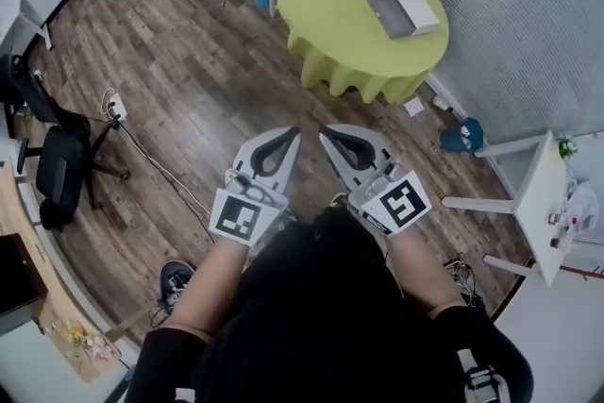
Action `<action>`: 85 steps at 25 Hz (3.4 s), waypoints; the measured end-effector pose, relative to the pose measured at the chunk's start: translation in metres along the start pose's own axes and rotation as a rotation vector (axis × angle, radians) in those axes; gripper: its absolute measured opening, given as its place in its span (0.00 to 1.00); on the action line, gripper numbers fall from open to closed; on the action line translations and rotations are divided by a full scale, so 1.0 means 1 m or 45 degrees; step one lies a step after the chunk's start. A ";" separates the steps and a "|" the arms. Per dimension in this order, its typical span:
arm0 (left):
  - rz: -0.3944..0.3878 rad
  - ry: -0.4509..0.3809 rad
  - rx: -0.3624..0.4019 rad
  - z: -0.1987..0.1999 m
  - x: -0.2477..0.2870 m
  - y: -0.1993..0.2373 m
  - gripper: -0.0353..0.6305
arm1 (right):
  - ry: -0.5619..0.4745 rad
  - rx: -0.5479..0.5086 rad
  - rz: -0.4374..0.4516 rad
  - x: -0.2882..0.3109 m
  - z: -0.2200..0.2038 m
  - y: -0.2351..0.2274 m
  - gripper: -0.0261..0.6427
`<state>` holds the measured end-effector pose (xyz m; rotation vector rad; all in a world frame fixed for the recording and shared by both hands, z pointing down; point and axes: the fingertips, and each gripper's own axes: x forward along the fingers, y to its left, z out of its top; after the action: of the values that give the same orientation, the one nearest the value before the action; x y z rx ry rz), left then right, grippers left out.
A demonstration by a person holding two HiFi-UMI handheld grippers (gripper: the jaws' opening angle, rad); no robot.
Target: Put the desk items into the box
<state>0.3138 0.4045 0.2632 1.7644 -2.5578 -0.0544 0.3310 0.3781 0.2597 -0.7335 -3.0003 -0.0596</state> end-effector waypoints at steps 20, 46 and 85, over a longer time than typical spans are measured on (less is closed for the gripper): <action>0.013 0.012 0.003 0.008 0.098 0.056 0.07 | -0.048 0.020 0.130 0.047 -0.002 -0.099 0.07; 0.068 0.054 0.005 -0.005 0.242 0.103 0.07 | -0.024 0.064 0.143 0.078 -0.026 -0.254 0.06; -0.339 0.095 -0.038 -0.030 0.368 0.341 0.07 | 0.084 0.108 -0.280 0.291 -0.049 -0.396 0.07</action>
<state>-0.1337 0.1816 0.3127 2.0417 -2.2450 -0.0326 -0.1073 0.1587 0.3158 -0.3838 -2.9853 0.0342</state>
